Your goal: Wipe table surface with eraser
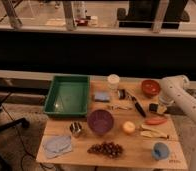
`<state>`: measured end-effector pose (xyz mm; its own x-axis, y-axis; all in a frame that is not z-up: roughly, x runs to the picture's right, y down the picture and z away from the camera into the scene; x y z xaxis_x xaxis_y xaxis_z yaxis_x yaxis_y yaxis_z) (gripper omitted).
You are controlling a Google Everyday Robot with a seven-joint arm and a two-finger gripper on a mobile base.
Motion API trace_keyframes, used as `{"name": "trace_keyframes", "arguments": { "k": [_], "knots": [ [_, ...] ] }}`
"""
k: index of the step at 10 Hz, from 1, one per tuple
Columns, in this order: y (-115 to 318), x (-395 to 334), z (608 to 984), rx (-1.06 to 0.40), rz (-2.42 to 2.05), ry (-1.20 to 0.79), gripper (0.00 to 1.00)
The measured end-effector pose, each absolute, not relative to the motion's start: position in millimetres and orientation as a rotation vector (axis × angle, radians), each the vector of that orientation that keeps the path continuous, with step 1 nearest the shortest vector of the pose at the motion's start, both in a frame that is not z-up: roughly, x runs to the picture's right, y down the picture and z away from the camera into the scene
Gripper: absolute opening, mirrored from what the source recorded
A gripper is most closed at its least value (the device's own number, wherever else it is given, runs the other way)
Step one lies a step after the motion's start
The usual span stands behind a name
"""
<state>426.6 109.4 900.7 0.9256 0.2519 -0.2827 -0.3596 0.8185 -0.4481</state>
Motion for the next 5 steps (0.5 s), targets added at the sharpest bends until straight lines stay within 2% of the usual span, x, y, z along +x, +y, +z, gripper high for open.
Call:
{"name": "trace_keyframes", "arguments": {
  "k": [5],
  "knots": [
    [101.2, 431.9, 904.8, -0.476, 0.356, 0.215, 0.03]
  ]
}}
